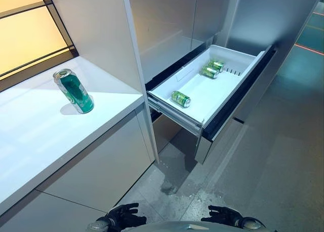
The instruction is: Put drinks into fridge and close the fridge
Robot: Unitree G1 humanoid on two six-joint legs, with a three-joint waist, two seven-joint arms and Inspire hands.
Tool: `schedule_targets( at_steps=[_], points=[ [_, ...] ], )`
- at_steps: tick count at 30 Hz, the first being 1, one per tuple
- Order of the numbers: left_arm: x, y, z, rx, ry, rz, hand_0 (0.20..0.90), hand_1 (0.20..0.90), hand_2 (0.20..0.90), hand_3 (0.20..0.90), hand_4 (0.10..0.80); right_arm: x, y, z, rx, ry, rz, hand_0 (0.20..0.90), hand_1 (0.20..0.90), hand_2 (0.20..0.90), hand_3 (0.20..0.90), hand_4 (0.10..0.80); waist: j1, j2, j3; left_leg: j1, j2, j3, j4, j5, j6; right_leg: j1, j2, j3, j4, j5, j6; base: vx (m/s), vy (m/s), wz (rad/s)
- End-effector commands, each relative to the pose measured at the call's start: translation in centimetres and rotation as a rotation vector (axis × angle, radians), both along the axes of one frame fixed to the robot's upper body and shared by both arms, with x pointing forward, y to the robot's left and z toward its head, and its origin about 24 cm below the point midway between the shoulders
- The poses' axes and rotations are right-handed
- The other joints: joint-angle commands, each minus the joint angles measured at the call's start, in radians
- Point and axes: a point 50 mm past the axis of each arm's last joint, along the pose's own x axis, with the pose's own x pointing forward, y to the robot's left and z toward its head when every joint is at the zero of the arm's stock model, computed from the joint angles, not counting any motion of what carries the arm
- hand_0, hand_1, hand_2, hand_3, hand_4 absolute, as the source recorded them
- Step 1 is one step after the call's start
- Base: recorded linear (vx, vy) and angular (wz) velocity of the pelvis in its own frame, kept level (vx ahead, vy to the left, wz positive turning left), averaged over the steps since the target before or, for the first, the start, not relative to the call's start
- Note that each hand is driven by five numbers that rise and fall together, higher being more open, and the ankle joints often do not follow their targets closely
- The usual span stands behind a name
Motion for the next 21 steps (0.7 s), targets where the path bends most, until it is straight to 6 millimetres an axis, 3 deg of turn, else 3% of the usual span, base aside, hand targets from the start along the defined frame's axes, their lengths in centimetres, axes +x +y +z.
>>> schedule_targets(
  at_steps=[1, 8, 12, 15, 21],
  points=[
    [3.3, -0.6, 1.4, -0.125, -0.212, 0.066, 0.9, 0.9, 0.9, 0.9, 0.8, 0.5, 0.3, 0.0, 0.023, 0.011, 0.036, 0.9, 0.9, 0.9, 0.9, 0.8, 0.006, -0.014, -0.007, -0.042, -0.032, 0.044, 0.066, -0.111, 0.028, -0.059, -0.033, -0.008, 0.084, -0.051, 0.074, 0.0, 0.0, 0.0],
    [6.7, -3.3, 4.1, -0.514, -0.324, -0.088, 0.9, 0.9, 0.9, 0.9, 0.8, 1.2, -0.3, 0.4, 0.016, 0.001, 0.046, 0.9, 0.9, 0.9, 0.9, 0.8, 0.009, -0.006, -0.002, -0.045, -0.03, 0.047, 0.059, -0.106, 0.027, -0.067, -0.031, -0.006, 0.085, -0.045, 0.076, 0.0, 0.0, 0.0],
    [8.7, -5.3, 7.0, -0.784, -0.369, -0.253, 0.9, 0.9, 0.9, 0.9, 0.8, 1.7, -0.7, 0.7, 0.007, -0.007, 0.06, 0.9, 0.9, 0.9, 0.9, 0.8, 0.005, 0.004, -0.001, -0.043, -0.027, 0.051, 0.048, -0.103, 0.029, -0.073, -0.03, 0.001, 0.087, -0.044, 0.08, -0.009, 0.015, -0.02],
    [10.8, -5.9, 10.6, -1.016, -0.487, -0.35, 0.9, 0.9, 0.9, 0.9, 0.8, 1.7, -1.0, 0.9, 0.002, -0.011, 0.066, 0.9, 0.9, 0.9, 0.9, 0.8, 0.005, 0.008, 0.0, -0.041, -0.025, 0.051, 0.042, -0.102, 0.03, -0.077, -0.03, 0.006, 0.087, -0.041, 0.083, -0.015, 0.021, -0.04],
    [13.6, -7.5, 20.8, -1.477, -0.849, -0.521, 0.9, 0.9, 0.9, 0.9, 0.8, 0.7, -1.1, 0.6, 0.006, -0.012, 0.056, 0.9, 0.9, 0.9, 0.9, 0.8, 0.016, 0.006, -0.002, -0.031, -0.027, 0.043, 0.029, -0.107, 0.037, -0.072, -0.029, 0.016, 0.085, -0.042, 0.081, -0.002, 0.002, -0.03]
  ],
)
